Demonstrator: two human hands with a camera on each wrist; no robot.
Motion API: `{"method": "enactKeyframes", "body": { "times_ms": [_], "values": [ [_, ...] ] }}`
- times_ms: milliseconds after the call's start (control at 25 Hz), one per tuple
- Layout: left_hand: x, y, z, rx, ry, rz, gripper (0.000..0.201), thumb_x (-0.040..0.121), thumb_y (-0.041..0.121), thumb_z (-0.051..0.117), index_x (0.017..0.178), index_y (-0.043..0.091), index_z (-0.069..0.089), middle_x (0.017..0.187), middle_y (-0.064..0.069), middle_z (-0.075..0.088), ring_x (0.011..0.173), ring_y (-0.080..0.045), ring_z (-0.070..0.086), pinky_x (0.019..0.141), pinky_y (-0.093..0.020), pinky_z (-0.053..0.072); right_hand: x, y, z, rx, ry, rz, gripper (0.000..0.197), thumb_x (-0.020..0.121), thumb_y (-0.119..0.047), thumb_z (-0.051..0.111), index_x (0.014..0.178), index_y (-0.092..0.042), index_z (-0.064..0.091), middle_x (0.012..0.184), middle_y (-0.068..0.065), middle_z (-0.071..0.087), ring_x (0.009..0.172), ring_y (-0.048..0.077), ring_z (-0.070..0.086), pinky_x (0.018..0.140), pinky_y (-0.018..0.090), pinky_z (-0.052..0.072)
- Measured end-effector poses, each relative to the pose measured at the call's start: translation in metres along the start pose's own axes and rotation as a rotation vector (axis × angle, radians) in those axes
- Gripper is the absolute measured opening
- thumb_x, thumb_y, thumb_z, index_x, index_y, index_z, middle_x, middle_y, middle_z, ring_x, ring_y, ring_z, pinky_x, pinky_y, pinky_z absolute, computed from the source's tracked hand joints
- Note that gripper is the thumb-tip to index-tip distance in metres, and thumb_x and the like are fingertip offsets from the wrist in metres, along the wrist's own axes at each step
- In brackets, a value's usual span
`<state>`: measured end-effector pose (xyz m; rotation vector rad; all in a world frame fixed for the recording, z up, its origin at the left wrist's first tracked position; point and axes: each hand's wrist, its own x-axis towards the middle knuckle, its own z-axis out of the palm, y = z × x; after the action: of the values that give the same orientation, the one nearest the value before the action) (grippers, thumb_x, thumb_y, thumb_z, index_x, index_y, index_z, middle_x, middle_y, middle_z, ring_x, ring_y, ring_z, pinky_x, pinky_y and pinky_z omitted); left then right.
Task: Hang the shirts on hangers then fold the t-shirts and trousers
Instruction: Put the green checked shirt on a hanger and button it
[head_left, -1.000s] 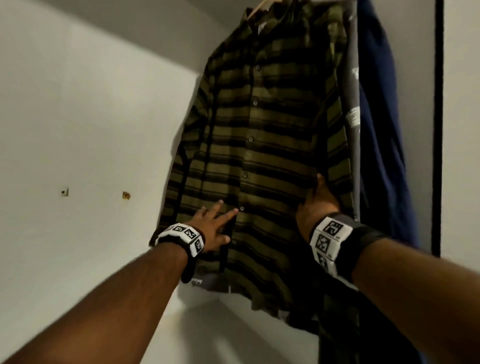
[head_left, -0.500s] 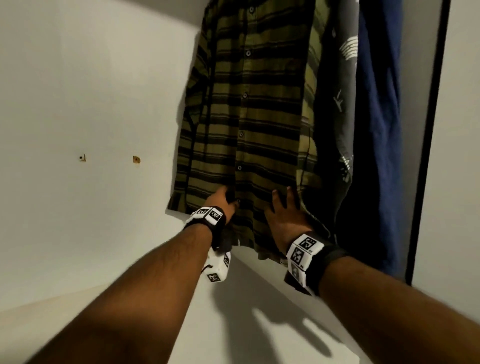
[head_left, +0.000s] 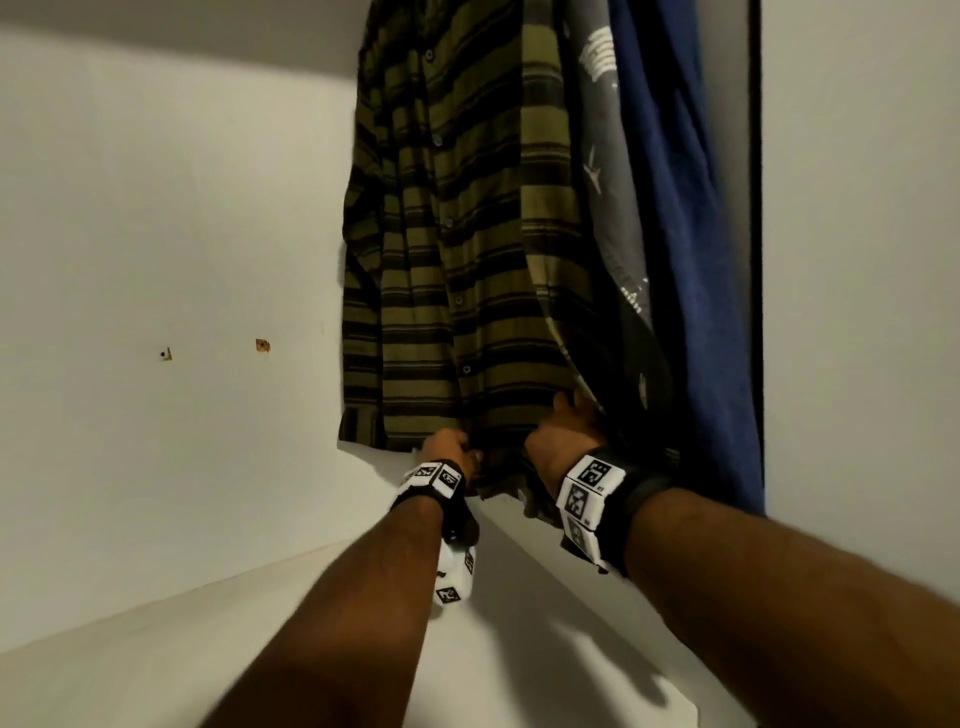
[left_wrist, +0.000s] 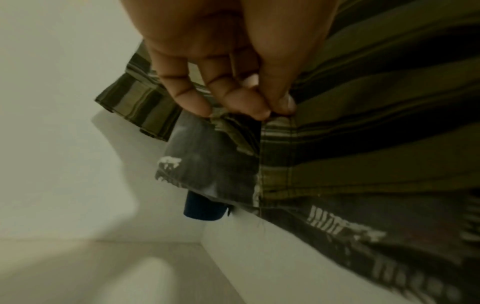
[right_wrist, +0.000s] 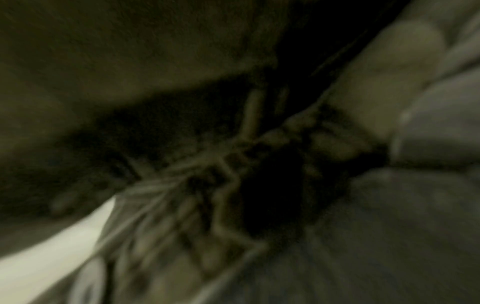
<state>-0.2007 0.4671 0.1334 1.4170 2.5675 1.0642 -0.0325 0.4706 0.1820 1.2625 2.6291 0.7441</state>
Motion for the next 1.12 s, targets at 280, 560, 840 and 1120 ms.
{"method": "enactKeyframes", "body": {
  "times_ms": [280,560,840,1120],
  "values": [
    [-0.069,-0.04,-0.031,0.238,0.036,-0.04,0.039,0.086,0.04,0.064,0.122,0.026,0.059,0.116,-0.003,0.062,0.106,-0.027,0.06,0.089,-0.034,0.047,-0.032,-0.021,-0.008,0.102,0.258,-0.184,0.026,0.098,-0.021,0.047,0.119,-0.019,0.061,0.127,0.006,0.06,0.124,0.029,0.049,0.105,0.044,0.033],
    [-0.216,-0.136,-0.067,0.493,0.035,-0.294,0.043,0.091,0.04,0.056,0.133,0.027,0.05,0.141,0.0,0.037,0.119,-0.024,0.052,0.096,-0.035,0.042,-0.072,-0.124,0.004,0.19,0.381,-0.446,0.033,0.093,-0.015,0.039,0.12,-0.023,0.056,0.123,0.003,0.06,0.121,0.031,0.048,0.107,0.052,0.023],
    [-0.403,-0.171,-0.152,0.484,0.236,-0.621,0.034,0.089,0.038,0.06,0.121,0.027,0.059,0.133,-0.001,0.047,0.122,-0.022,0.048,0.098,-0.033,0.039,-0.2,-0.25,-0.022,0.365,0.5,-0.849,0.026,0.091,-0.011,0.04,0.111,-0.017,0.055,0.113,0.005,0.06,0.109,0.029,0.052,0.099,0.044,0.031],
    [-0.664,-0.148,-0.166,0.447,0.376,-0.973,0.03,0.09,0.036,0.058,0.117,0.025,0.062,0.124,-0.001,0.054,0.113,-0.023,0.054,0.092,-0.034,0.045,-0.414,-0.331,-0.03,0.509,0.453,-1.255,0.02,0.091,-0.019,0.048,0.108,-0.016,0.058,0.111,0.006,0.063,0.107,0.03,0.056,0.093,0.038,0.035]
  ]
}}
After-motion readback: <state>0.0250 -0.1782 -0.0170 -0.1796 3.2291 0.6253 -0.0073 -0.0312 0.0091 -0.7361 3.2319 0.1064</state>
